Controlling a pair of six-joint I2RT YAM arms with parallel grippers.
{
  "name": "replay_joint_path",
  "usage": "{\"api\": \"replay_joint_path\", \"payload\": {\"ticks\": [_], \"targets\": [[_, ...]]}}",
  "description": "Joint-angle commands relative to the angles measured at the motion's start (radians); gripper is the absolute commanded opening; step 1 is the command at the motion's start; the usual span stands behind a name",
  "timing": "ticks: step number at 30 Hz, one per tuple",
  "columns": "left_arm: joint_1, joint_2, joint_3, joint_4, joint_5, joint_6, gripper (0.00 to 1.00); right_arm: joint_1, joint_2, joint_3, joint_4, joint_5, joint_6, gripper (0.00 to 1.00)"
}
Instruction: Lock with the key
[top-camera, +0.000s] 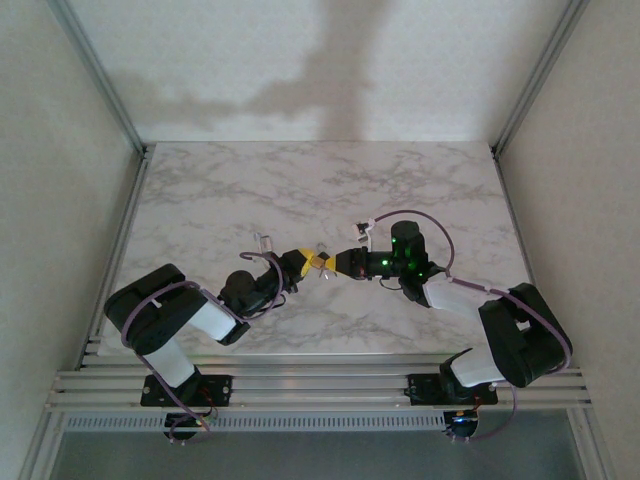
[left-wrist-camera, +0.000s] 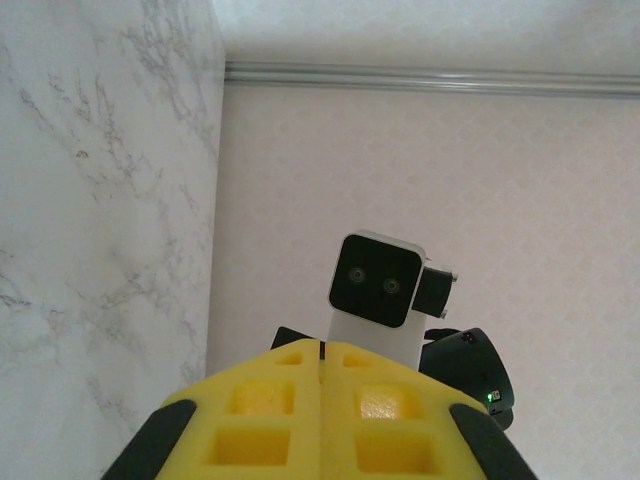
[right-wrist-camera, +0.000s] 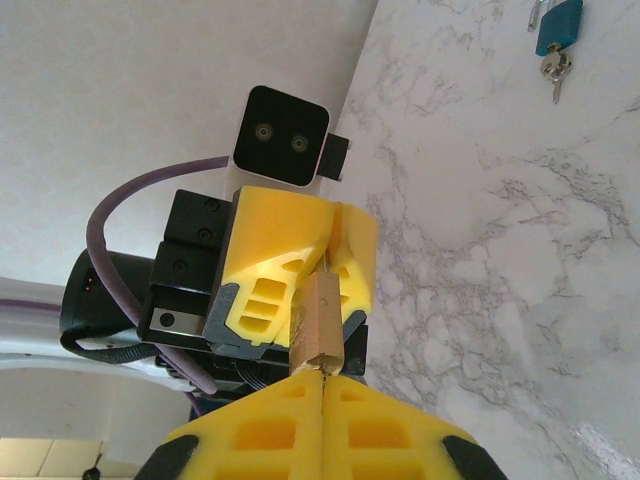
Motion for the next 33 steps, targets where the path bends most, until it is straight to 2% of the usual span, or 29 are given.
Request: {"api": "replay_joint_path", "payload": {"ticks": [1,33], "targets": [[0.040,-0.011,0.004,0.085,-0.060,-0.030,0.00,0.013,-0.025,0.014,-0.048,-0.038,-0.029,0.00],[0.084,-0.032,-0.007,0.077,-0.051,-0.042,0.00,0.013,-0.038,0.018,-0.079,-0.039,-0.044,0.00]]}}
